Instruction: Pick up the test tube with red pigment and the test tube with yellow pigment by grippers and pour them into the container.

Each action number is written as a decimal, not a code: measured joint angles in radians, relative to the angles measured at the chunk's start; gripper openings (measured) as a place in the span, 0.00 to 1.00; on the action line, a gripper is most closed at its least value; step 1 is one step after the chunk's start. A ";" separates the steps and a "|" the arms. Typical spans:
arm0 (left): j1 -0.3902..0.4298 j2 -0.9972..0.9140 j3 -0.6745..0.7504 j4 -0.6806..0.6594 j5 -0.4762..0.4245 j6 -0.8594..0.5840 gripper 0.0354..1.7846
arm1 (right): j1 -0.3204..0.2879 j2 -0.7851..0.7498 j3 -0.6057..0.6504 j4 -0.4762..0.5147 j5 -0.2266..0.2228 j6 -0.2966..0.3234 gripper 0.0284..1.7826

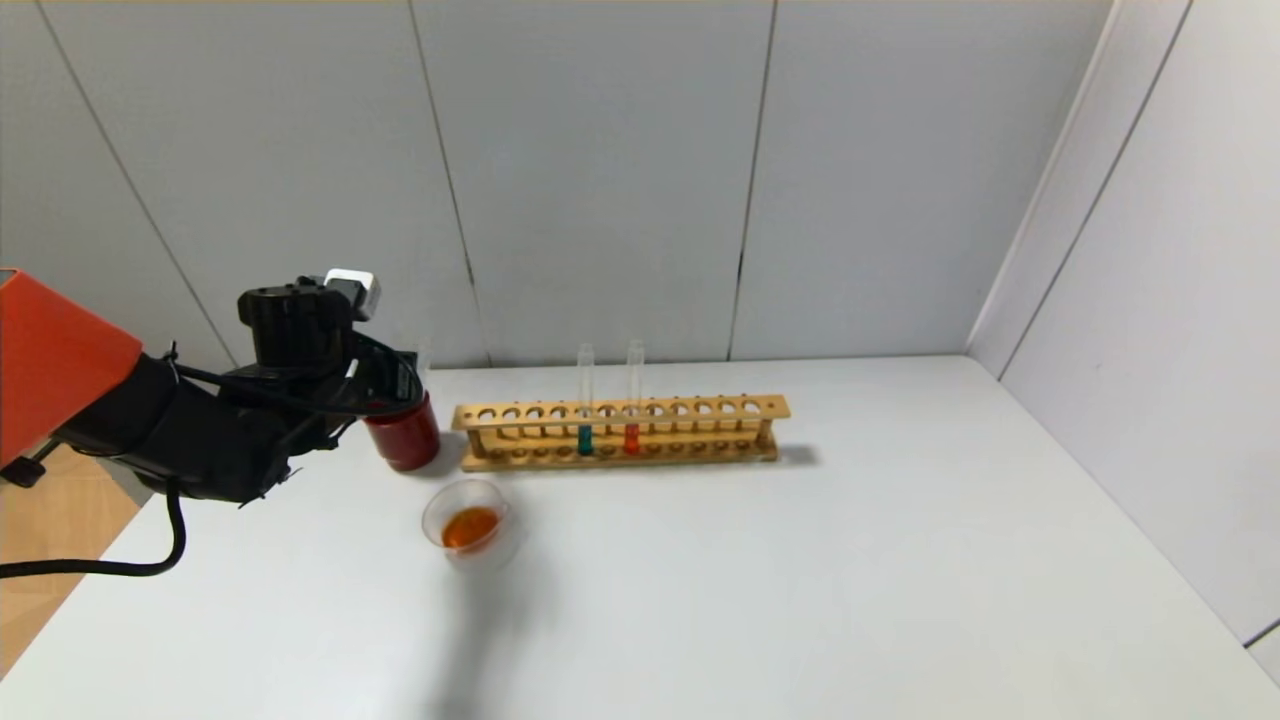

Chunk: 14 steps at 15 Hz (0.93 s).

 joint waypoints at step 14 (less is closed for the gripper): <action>0.000 -0.721 0.164 0.100 0.161 0.093 0.98 | 0.000 0.000 0.000 0.000 0.000 0.000 0.98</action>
